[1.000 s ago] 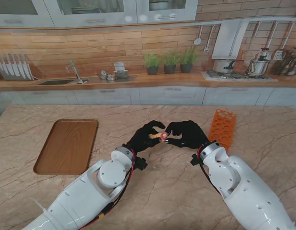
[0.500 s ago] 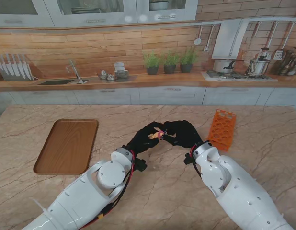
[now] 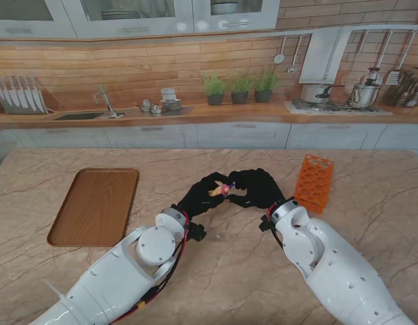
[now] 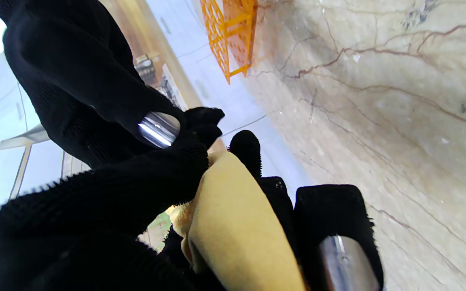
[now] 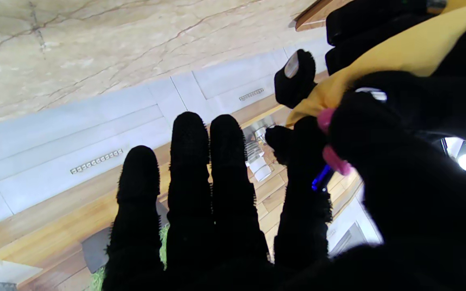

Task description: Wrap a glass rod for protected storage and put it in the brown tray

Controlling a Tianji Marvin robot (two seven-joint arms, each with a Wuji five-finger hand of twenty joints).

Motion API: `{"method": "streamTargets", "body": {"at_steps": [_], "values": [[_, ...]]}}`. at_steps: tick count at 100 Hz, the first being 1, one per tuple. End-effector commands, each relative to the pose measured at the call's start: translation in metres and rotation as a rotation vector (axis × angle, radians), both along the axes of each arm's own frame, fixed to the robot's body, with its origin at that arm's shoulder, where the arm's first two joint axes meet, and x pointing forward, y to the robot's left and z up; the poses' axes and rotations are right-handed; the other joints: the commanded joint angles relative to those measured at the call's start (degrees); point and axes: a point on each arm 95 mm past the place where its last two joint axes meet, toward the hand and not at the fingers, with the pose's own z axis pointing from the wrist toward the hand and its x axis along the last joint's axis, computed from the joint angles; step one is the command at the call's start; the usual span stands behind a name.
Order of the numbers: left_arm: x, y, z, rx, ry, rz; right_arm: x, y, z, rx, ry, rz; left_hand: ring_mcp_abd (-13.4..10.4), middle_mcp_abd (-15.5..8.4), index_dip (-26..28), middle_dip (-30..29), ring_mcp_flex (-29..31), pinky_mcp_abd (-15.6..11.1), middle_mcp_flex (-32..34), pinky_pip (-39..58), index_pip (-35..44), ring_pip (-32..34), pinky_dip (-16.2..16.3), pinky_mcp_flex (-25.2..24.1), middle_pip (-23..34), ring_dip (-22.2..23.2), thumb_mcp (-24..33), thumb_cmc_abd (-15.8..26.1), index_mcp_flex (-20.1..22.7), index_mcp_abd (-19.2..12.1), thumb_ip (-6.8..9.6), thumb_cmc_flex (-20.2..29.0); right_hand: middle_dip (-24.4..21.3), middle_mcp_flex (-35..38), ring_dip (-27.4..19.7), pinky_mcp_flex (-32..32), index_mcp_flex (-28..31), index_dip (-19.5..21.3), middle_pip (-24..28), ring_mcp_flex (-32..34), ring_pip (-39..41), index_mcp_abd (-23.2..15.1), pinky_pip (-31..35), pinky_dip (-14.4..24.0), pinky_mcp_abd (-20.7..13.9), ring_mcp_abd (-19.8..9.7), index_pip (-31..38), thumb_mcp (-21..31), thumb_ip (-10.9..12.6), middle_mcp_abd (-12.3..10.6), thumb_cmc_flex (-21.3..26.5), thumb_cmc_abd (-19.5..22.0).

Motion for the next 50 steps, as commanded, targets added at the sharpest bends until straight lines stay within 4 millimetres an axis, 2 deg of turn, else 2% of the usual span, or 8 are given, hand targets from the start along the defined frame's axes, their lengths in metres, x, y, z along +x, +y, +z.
{"method": "streamTargets", "body": {"at_steps": [1,14,26,30,38,50], "values": [[0.000,-0.002,0.003,-0.005,-0.009,0.004,-0.001,-0.002,0.006,0.009,-0.016,0.005,-0.95,0.48,2.77,1.68,1.05,-3.81,2.10,14.90,6.99,1.25,1.72,2.03,1.23,1.38,-1.77,-0.70,3.34,-1.66,-2.90,2.00,-0.28,-2.60,-0.13,-0.96,-4.35,4.58,0.59,-0.83,0.15,5.64,0.92,-0.64,-0.21,-0.76,-5.34,-1.21,3.70,0.99,-2.95,-1.91],[0.003,0.005,0.005,0.016,-0.039,0.022,0.001,-0.010,0.016,0.012,-0.037,-0.001,-0.78,0.49,4.44,3.54,1.06,-3.21,4.42,14.90,10.45,1.16,1.64,1.98,5.07,1.57,-5.38,1.19,4.42,-2.86,-4.18,3.49,-0.31,-7.87,-0.09,-1.79,-9.66,4.52,-0.11,-2.88,-0.29,7.37,0.31,-0.67,-0.88,-1.21,-7.22,-3.10,3.28,0.97,-4.98,-1.97],[0.006,0.011,0.009,0.024,-0.075,0.048,0.003,-0.015,0.022,0.014,-0.054,-0.017,-0.15,-0.07,5.35,3.69,1.05,-2.76,5.08,14.90,11.88,1.10,1.42,1.93,7.47,1.64,-8.16,2.70,4.81,-3.40,-4.78,4.67,-0.57,-11.98,0.01,-2.32,-13.28,4.35,-0.82,-4.23,-0.56,7.90,-0.29,-0.36,-1.51,-1.56,-8.16,-6.15,3.45,0.63,-5.62,-0.36],[0.007,0.014,0.010,0.028,-0.090,0.056,0.003,-0.017,0.023,0.021,-0.054,-0.025,-0.15,-0.21,5.58,3.59,1.06,-2.66,5.16,14.90,12.11,1.10,1.27,1.91,7.86,1.65,-8.77,3.00,4.90,-3.52,-4.87,4.88,-0.73,-13.13,0.08,-2.50,-14.15,4.15,-1.05,-4.70,-0.64,8.09,-0.51,-0.12,-1.70,-1.62,-8.53,-8.57,3.76,0.65,-5.16,0.77],[0.010,0.020,0.014,0.043,-0.123,0.070,0.004,-0.019,0.023,0.040,-0.051,-0.042,0.12,-1.03,6.57,3.56,1.04,-2.02,5.20,14.90,12.85,0.89,0.40,1.81,9.10,1.62,-9.83,3.82,4.87,-4.14,-4.95,4.80,-0.99,-14.58,-0.02,-2.79,-15.04,3.91,-1.41,-5.20,-1.10,8.17,-1.03,0.49,-1.84,-1.63,-8.68,-16.70,4.99,0.63,-4.82,3.65],[0.014,0.032,0.020,0.078,-0.175,0.097,0.004,-0.018,0.020,0.088,-0.017,-0.081,1.31,-2.16,8.76,3.24,1.01,-0.72,5.35,14.90,14.31,0.33,-0.99,1.64,10.54,1.66,-11.17,4.89,4.95,-4.82,-5.04,5.14,-1.20,-15.76,-0.46,-3.16,-15.57,3.72,-2.12,-5.90,-2.17,8.32,-1.42,0.60,-2.10,-1.68,-9.09,-18.98,6.82,0.51,-6.23,2.58]]}}
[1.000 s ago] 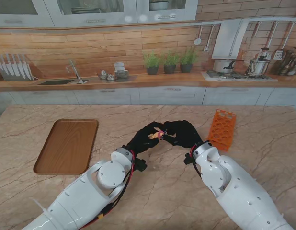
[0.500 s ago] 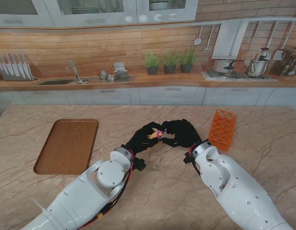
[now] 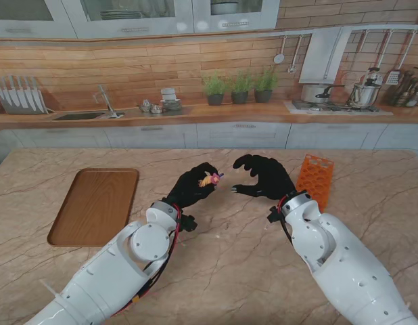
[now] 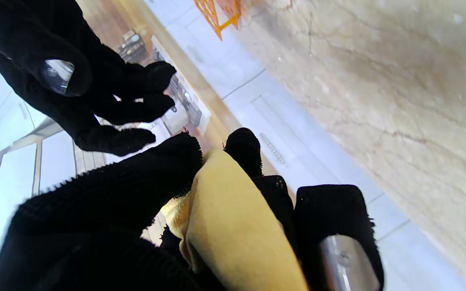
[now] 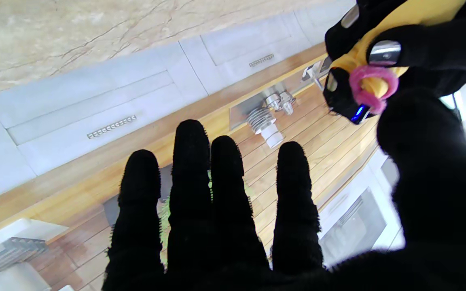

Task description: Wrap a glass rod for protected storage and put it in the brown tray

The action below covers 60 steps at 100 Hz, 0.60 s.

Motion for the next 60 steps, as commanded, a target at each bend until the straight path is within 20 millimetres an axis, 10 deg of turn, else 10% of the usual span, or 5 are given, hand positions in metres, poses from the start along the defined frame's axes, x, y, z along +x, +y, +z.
{"method": "streamTargets", "body": {"at_steps": [1,40,45,50,60], "values": [[0.002,0.010,0.005,-0.002,-0.024,0.024,-0.002,0.004,-0.003,0.036,0.023,-0.023,0.97,-1.88,1.90,0.41,0.99,-1.01,0.93,14.90,3.69,1.19,-0.37,1.64,1.81,1.18,-1.18,1.56,0.77,-2.53,-2.77,2.32,-0.55,-1.84,-0.47,-0.96,-1.82,-0.23,-0.90,-1.77,-1.35,0.43,-0.97,0.61,-1.41,-1.09,-0.92,-1.63,1.98,-0.68,-1.92,0.18],[-0.002,0.068,0.031,0.175,-0.136,0.124,0.003,0.015,-0.017,0.206,0.093,-0.044,-1.27,-1.39,-1.21,2.93,1.01,-4.39,0.00,14.90,-6.57,0.81,0.18,1.97,3.20,1.95,12.00,-5.25,-6.32,2.86,0.81,-6.05,-0.49,-1.93,-0.64,-1.57,-1.07,0.00,-1.22,-2.13,-2.14,0.69,-1.64,0.94,-1.30,-0.84,-0.75,-1.64,2.22,-0.50,-1.38,0.06],[-0.002,0.074,0.033,0.190,-0.141,0.139,0.003,0.015,-0.019,0.222,0.094,-0.046,-1.49,-1.72,-3.09,2.30,1.02,-4.79,-1.22,14.90,-10.34,0.78,0.11,1.99,5.13,2.12,7.01,-0.50,-7.21,3.09,4.55,-9.84,-0.47,-1.67,-0.63,-1.56,-0.81,0.08,-1.23,-1.98,-2.16,0.60,-1.69,1.00,-1.30,-0.76,-0.65,-1.65,2.21,-0.47,-1.25,0.06],[-0.003,0.080,0.034,0.211,-0.149,0.155,0.002,0.014,-0.020,0.238,0.091,-0.050,-1.96,-2.06,-7.88,-2.29,1.02,-5.64,-3.42,14.90,-14.84,0.72,-0.06,2.05,7.80,2.47,-4.40,9.57,-8.15,2.99,12.52,-16.05,-0.44,-1.48,-0.62,-1.54,-0.69,0.14,-1.24,-1.75,-2.18,0.56,-1.73,1.07,-1.19,-0.71,-0.59,-1.68,2.20,-0.48,-1.17,0.06],[-0.004,0.092,0.034,0.262,-0.174,0.189,0.000,0.011,-0.020,0.249,0.092,-0.047,-3.33,-3.39,-11.59,-4.60,1.01,-7.13,-3.98,14.90,-18.52,0.50,-0.33,2.16,8.66,3.00,-22.03,6.33,-9.81,2.87,4.23,-17.45,-0.41,-1.33,-0.63,-1.50,-0.48,0.24,-1.36,-1.70,-2.36,0.62,-1.85,1.19,-1.04,-0.66,-0.56,-1.70,2.19,-0.47,-0.90,0.03]]}}
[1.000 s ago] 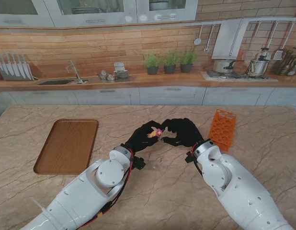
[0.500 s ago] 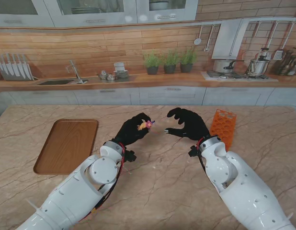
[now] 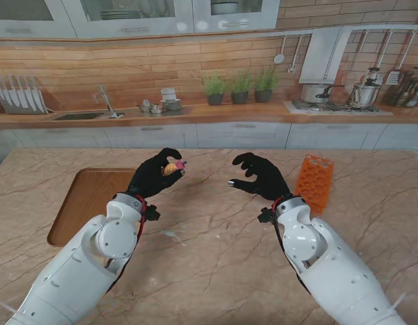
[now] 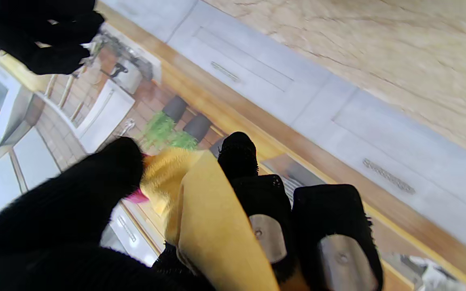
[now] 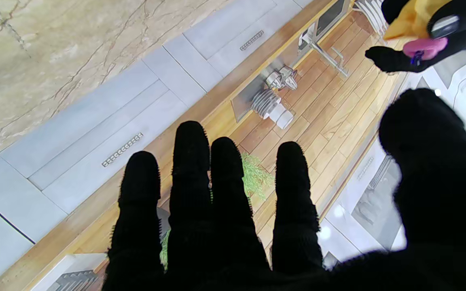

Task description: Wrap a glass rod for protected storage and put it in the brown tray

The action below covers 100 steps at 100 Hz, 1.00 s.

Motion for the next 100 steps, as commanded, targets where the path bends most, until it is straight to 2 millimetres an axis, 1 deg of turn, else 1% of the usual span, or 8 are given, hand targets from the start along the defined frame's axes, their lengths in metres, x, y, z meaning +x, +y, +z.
{"method": "streamTargets", "body": {"at_steps": [1,14,50,55,74,85,95,100], "values": [[-0.002,0.011,-0.003,0.015,-0.004,0.031,-0.004,0.001,-0.003,0.005,0.009,0.014,-2.20,-1.94,-2.17,-0.92,0.99,-5.64,-1.18,14.90,-3.32,0.90,0.50,2.07,1.73,1.60,-9.79,-0.50,-3.05,-0.15,-2.90,-2.24,-0.35,-0.74,-0.37,-0.78,-0.57,0.26,-0.91,-1.14,-1.16,-0.12,-1.13,1.15,-0.99,-0.67,-0.56,-1.18,2.18,-0.61,-0.85,0.05],[-0.005,0.023,-0.004,0.024,-0.008,0.076,-0.005,-0.001,0.000,0.015,-0.001,0.010,-2.26,-2.25,-4.69,-0.92,0.99,-5.59,-0.93,14.90,-6.84,0.85,0.45,2.07,1.68,1.74,-17.48,-3.33,-4.29,-0.47,-4.04,-6.12,-0.26,-0.52,-0.30,-0.56,-0.29,0.38,-0.96,-0.92,-1.26,-0.15,-1.32,1.33,-0.96,-0.63,-0.55,-1.24,2.19,-0.51,-0.77,0.07],[-0.013,0.051,-0.004,0.058,-0.059,0.169,-0.007,0.001,0.001,0.040,0.004,0.011,-1.95,-2.71,-6.23,-0.56,0.97,-5.43,0.31,14.90,-8.25,0.92,0.29,2.04,1.98,1.90,-18.68,-4.20,-2.91,-2.20,-4.10,-4.79,-0.06,0.04,-0.09,-0.36,0.39,0.63,-1.00,-0.65,-1.29,-0.17,-1.73,1.80,-0.87,-0.49,-0.57,-1.21,2.25,-0.45,-0.33,0.08],[-0.014,0.053,-0.004,0.064,-0.068,0.169,-0.007,0.001,0.001,0.042,0.003,0.012,-1.93,-3.01,-6.23,-0.55,0.97,-5.34,0.40,14.90,-8.17,0.92,0.30,2.03,2.01,1.93,-17.80,-4.58,-2.69,-2.20,-3.73,-3.60,-0.04,0.08,-0.08,-0.32,0.48,0.66,-1.00,-0.63,-1.29,-0.24,-1.74,1.86,-0.84,-0.52,-0.56,-1.22,2.26,-0.37,-0.32,0.12],[-0.012,0.051,-0.003,0.089,-0.076,0.139,-0.007,0.002,0.001,0.046,0.006,0.011,-2.67,-5.26,-7.69,-1.39,0.97,-6.14,-0.32,14.90,-8.90,0.35,-0.75,2.05,1.23,2.16,-0.86,-10.85,-5.60,-1.71,-3.30,-1.97,0.03,0.22,-0.01,-0.22,0.72,0.76,-0.95,-0.53,-1.24,-0.20,-1.80,2.05,-0.82,-0.45,-0.56,-0.85,2.36,-0.31,0.30,0.53],[-0.009,0.046,-0.004,0.096,-0.075,0.119,-0.007,0.002,0.002,0.051,0.004,0.005,-3.53,-6.01,-9.13,-1.62,0.96,-6.59,-0.63,14.90,-10.95,-0.05,-0.94,2.08,1.21,2.36,0.32,-12.59,-9.85,-1.89,-3.89,-3.13,0.08,0.37,0.06,-0.09,0.97,0.84,-0.87,-0.29,-1.10,-0.19,-1.77,2.17,-0.79,-0.46,-0.50,-0.54,2.34,-0.25,0.68,0.86],[-0.006,0.041,-0.005,0.083,-0.067,0.105,-0.008,0.001,0.003,0.052,0.000,0.000,-3.55,-5.35,-12.92,-1.77,0.96,-6.62,-0.83,14.90,-16.92,0.06,-0.72,2.09,1.23,2.91,-2.19,-12.06,-9.72,-6.76,-5.06,-4.96,0.13,0.52,0.08,-0.06,1.08,0.92,-0.76,-0.26,-1.06,-0.23,-1.75,2.26,-0.76,-0.40,-0.44,-0.29,2.28,-0.22,0.86,1.06],[-0.004,0.038,-0.005,0.076,-0.062,0.099,-0.008,0.001,0.003,0.053,0.000,-0.002,-3.50,-4.92,-13.15,-1.77,0.95,-6.63,-0.73,14.90,-17.17,0.13,-0.58,2.10,1.17,3.00,-3.10,-11.28,-9.33,-12.33,-5.26,-5.40,0.14,0.57,0.09,-0.05,1.09,0.94,-0.75,-0.26,-1.04,-0.19,-1.75,2.29,-0.79,-0.32,-0.44,-0.16,2.25,-0.23,0.95,1.14]]}}
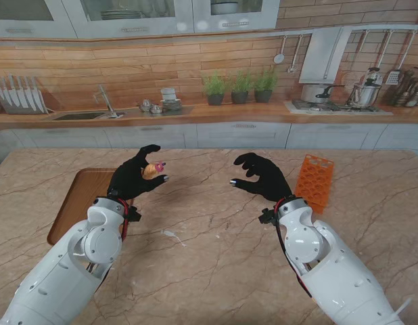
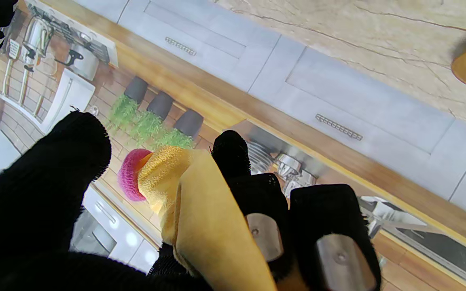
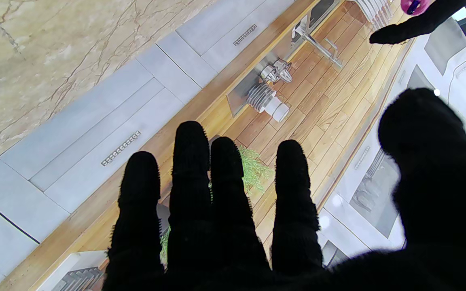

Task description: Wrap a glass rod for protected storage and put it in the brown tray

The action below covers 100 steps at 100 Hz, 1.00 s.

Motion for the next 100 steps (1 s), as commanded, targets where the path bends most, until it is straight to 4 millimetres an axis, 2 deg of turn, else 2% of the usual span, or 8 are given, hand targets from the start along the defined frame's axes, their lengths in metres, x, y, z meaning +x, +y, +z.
{"method": "streamTargets", "body": {"at_steps": [1,19,37,54,63,67,77,100], "values": [[0.002,-0.006,0.000,-0.022,0.008,-0.013,-0.002,0.004,0.001,0.010,-0.002,0.000,-1.59,-0.53,-0.54,-0.31,0.95,-4.67,-1.19,14.90,-1.57,1.11,0.11,2.07,0.63,1.62,-2.44,-0.64,-2.69,-7.86,-2.04,-1.50,0.14,0.54,0.10,-0.07,0.08,0.68,-0.75,-0.27,-0.44,-0.20,-0.86,1.53,-0.78,-0.30,-0.43,-0.17,2.24,-0.30,0.78,1.15],[0.008,-0.014,-0.002,-0.041,-0.003,-0.039,-0.003,0.003,0.001,0.015,0.000,-0.003,-0.57,-0.41,3.25,0.38,1.01,-3.55,0.97,14.90,7.01,1.96,0.57,2.00,1.17,1.68,-3.24,2.68,7.04,-17.55,-2.26,1.66,0.16,0.64,0.09,-0.06,0.12,0.74,-0.71,-0.25,-0.44,-0.15,-0.84,1.61,-0.76,-0.31,-0.46,0.30,2.16,-0.25,0.90,1.45],[0.011,-0.020,-0.004,-0.067,0.004,-0.050,-0.002,0.004,0.001,0.017,0.006,-0.005,0.91,1.30,10.97,0.86,1.00,-1.58,4.01,14.90,12.49,3.10,1.51,1.89,2.71,0.59,-9.08,9.31,20.54,-9.86,-2.74,3.50,0.17,0.70,0.11,-0.10,0.27,0.82,-0.69,-0.25,-0.40,-0.13,-0.82,1.67,-0.75,-0.28,-0.42,1.37,2.11,-0.15,1.04,1.99],[0.013,-0.026,-0.006,-0.105,0.025,-0.044,-0.002,0.004,0.001,0.018,0.010,-0.009,3.65,2.79,8.04,0.66,0.98,1.25,5.91,14.90,16.15,4.25,2.97,1.71,3.43,-0.47,-41.22,29.19,27.07,-3.41,-2.23,26.44,0.20,0.88,0.14,-0.06,0.55,0.90,-0.57,-0.19,-0.28,-0.10,-0.68,1.75,-0.74,-0.25,-0.32,3.04,1.91,-0.03,0.79,2.33],[0.013,-0.028,-0.007,-0.128,0.045,-0.046,-0.002,0.004,0.000,0.019,0.011,-0.011,4.80,2.80,6.55,0.86,0.97,2.65,6.89,14.90,18.78,4.62,3.65,1.62,3.71,-0.75,-37.78,27.78,25.71,-1.95,-0.48,31.00,0.20,0.95,0.15,-0.05,0.61,0.95,-0.53,-0.19,-0.24,-0.11,-0.64,1.77,-0.77,-0.16,-0.29,3.89,1.76,-0.01,0.47,2.41],[0.013,-0.028,-0.007,-0.131,0.047,-0.046,-0.002,0.004,0.000,0.019,0.011,-0.012,4.90,2.63,6.13,0.99,0.96,2.82,7.44,14.90,21.57,4.78,3.90,1.61,4.06,-1.00,-12.27,20.59,25.09,-0.75,-2.17,17.24,0.20,0.96,0.16,-0.12,0.60,0.96,-0.52,-0.17,-0.21,-0.14,-0.66,1.76,-0.75,-0.14,-0.29,4.19,1.74,0.02,0.42,2.48],[0.013,-0.029,-0.006,-0.137,0.048,-0.042,-0.002,0.004,0.001,0.021,0.012,-0.013,4.85,2.38,4.66,0.96,0.96,2.70,7.76,14.90,24.60,4.90,4.07,1.62,4.27,-1.23,2.66,14.51,22.84,1.66,-1.40,13.01,0.20,0.95,0.16,-0.12,0.62,0.99,-0.50,-0.19,-0.19,-0.16,-0.62,1.78,-0.72,-0.12,-0.28,4.78,1.64,0.04,0.28,2.36],[0.011,-0.021,-0.006,-0.133,0.040,-0.005,-0.002,0.004,0.001,0.025,0.009,-0.011,4.41,2.43,4.68,1.42,0.96,2.03,5.77,14.90,9.62,4.75,3.94,1.69,2.54,-1.28,7.66,20.93,7.56,-3.18,7.03,12.47,0.17,1.00,0.12,-0.17,0.58,1.00,-0.54,-0.22,-0.24,-0.11,-0.65,1.76,-0.65,-0.14,-0.34,4.88,1.38,0.12,-0.15,2.21]]}}
